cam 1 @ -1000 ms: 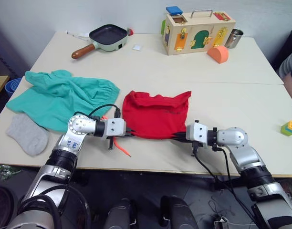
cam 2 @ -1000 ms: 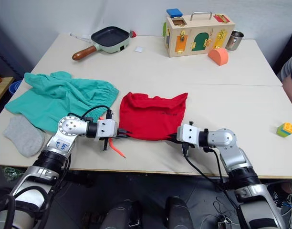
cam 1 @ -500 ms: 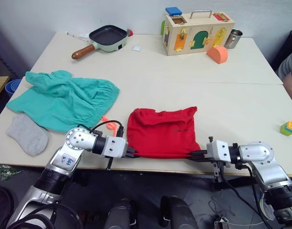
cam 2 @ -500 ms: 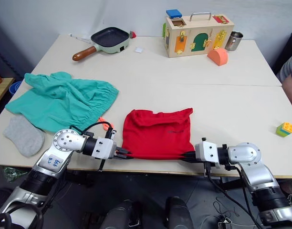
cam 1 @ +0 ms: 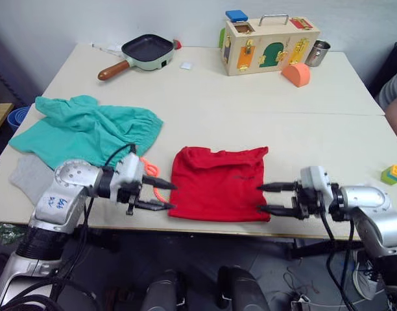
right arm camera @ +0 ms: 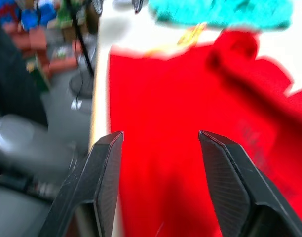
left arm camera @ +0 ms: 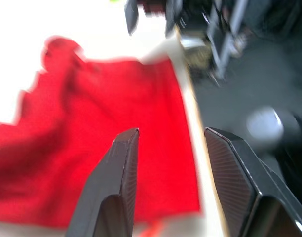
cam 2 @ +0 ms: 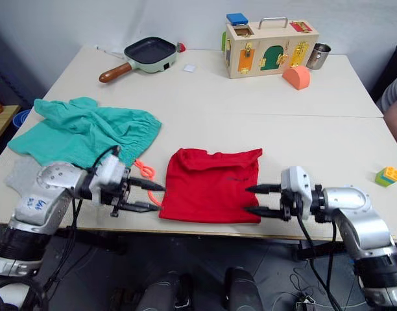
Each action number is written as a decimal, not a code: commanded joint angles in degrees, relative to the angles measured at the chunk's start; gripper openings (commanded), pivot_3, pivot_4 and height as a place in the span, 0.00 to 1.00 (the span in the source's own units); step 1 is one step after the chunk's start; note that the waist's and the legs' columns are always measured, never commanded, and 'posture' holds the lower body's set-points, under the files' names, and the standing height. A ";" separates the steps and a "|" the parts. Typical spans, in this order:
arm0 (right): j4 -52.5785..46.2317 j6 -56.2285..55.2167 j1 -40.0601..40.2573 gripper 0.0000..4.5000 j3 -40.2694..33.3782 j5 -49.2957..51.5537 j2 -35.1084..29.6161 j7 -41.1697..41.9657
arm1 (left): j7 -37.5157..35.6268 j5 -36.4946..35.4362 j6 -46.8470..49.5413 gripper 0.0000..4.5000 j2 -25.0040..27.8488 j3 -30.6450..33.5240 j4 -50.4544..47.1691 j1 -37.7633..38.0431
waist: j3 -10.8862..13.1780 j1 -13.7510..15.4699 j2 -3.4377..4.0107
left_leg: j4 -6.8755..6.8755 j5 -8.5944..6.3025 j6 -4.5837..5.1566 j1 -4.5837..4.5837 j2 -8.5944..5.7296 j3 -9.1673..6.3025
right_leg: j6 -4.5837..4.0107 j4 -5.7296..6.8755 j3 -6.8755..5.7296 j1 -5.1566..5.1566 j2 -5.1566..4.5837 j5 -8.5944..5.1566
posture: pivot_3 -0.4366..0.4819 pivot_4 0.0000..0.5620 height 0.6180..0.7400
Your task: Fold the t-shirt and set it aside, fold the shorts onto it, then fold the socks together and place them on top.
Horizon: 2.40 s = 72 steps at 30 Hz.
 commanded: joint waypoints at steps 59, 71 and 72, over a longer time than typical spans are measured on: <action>46.04 -22.40 -18.37 0.00 -4.43 -21.66 17.40 -30.18 | 33.88 18.58 -14.83 0.01 -18.01 3.16 28.31 -3.90 | -0.08 -0.68 -0.15 | -0.01 0.07 0.06 -0.02 0.00 0.24 | 0.05 0.36 0.07 -0.10 0.03 0.03 | 0.48 0.27 1.00; 31.21 -17.38 -17.84 0.00 -3.13 -14.15 22.23 -19.45 | 24.71 7.74 -14.14 0.01 -20.81 6.18 20.24 -5.40 | -0.07 -0.93 -0.14 | -0.04 0.09 0.03 -0.09 0.08 0.25 | 0.05 0.35 0.08 -0.18 0.09 0.03 | 0.48 0.27 1.00; 29.62 -16.24 -17.17 0.00 -1.98 -15.04 22.85 -19.87 | 25.11 8.73 -14.37 0.01 -21.09 5.54 21.20 -6.09 | -0.07 -0.82 -0.14 | -0.04 0.08 0.03 -0.07 0.07 0.25 | 0.05 0.36 0.08 -0.16 0.09 0.03 | 0.48 0.27 1.00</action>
